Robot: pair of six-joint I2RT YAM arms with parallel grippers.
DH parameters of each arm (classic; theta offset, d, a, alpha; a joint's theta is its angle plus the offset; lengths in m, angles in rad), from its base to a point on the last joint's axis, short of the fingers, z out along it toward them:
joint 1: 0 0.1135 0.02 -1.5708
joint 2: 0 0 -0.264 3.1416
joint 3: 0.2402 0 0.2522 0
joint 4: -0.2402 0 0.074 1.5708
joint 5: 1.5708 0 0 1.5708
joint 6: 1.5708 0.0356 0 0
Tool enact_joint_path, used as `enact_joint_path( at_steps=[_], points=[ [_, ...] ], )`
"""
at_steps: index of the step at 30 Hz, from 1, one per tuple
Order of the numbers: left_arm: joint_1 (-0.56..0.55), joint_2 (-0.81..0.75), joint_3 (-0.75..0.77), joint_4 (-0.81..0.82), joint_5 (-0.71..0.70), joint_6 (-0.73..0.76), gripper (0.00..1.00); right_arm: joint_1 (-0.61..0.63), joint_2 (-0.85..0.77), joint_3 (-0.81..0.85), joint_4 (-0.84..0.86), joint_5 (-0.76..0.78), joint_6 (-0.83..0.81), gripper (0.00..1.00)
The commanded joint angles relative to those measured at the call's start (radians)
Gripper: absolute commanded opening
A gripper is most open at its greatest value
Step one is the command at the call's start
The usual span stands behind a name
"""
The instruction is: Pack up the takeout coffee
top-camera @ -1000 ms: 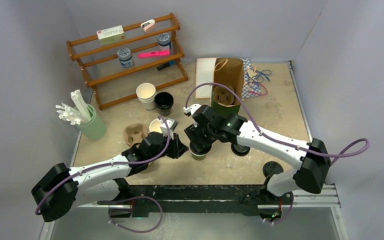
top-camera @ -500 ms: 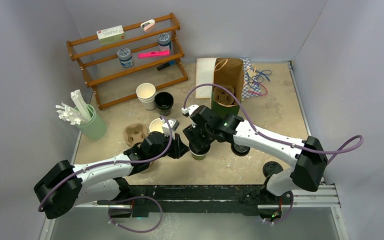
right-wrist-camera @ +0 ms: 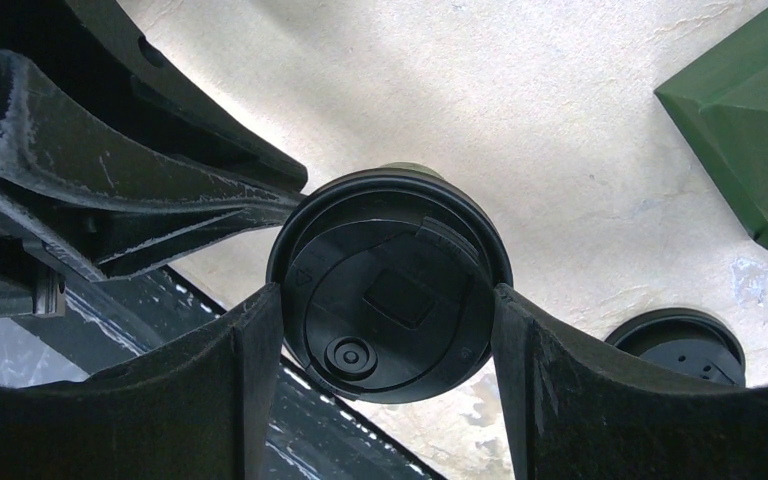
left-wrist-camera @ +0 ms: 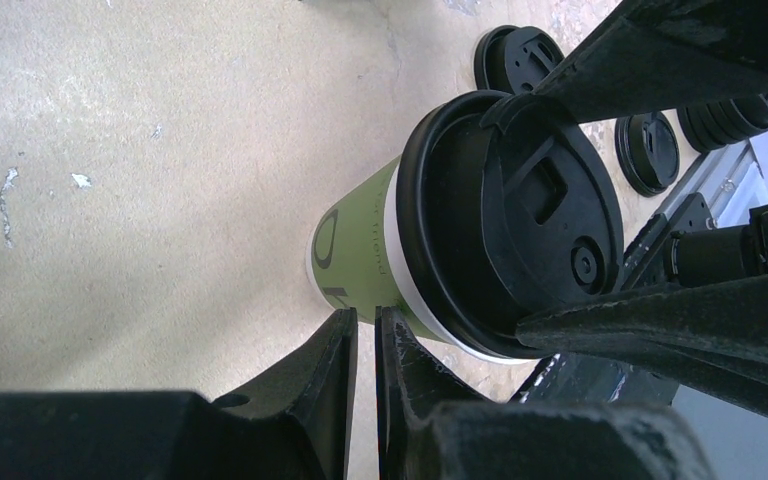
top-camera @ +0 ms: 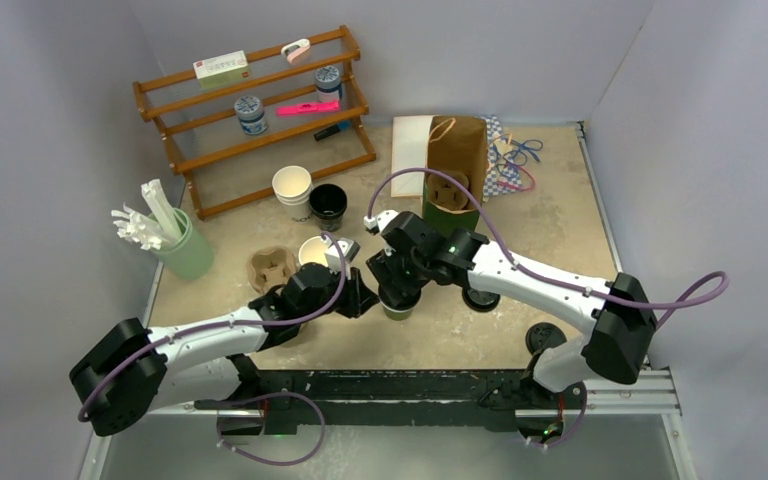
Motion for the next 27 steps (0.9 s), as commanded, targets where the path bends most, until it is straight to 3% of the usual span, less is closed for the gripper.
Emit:
enact_joint_path(
  at_steps=[1,9,27],
  points=[
    [0.005,0.006,-0.002,0.06,0.016,0.016,0.15,0.0,-0.03,-0.015,-0.048,-0.027,-0.026,0.57],
    [0.005,0.015,-0.003,0.07,0.024,0.012,0.15,0.001,-0.022,-0.06,-0.018,-0.036,-0.013,0.57],
    [0.005,0.065,-0.031,0.141,0.054,-0.01,0.15,0.05,-0.013,-0.124,0.003,0.098,0.05,0.57]
  ],
)
